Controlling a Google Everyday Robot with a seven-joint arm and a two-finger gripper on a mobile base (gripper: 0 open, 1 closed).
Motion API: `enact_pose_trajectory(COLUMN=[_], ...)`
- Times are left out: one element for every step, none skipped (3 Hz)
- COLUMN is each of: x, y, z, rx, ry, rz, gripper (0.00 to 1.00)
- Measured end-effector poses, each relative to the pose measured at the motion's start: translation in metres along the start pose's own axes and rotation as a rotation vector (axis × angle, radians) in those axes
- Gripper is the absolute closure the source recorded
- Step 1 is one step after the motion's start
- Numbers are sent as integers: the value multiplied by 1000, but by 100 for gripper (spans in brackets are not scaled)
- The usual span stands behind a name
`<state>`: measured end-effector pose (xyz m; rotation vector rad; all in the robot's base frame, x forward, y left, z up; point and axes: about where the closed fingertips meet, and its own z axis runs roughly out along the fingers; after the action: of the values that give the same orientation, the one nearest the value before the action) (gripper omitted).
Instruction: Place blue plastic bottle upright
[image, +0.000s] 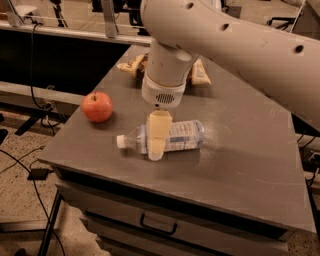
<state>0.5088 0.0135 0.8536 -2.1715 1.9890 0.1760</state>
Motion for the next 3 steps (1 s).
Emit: enact_pose_trajectory(x=[-4, -8, -13], y=[0, 5, 9], z=[5, 10, 14], rx=[12, 19, 18], ry=[49, 68, 42], rz=[20, 22, -8], gripper=[0, 0, 0])
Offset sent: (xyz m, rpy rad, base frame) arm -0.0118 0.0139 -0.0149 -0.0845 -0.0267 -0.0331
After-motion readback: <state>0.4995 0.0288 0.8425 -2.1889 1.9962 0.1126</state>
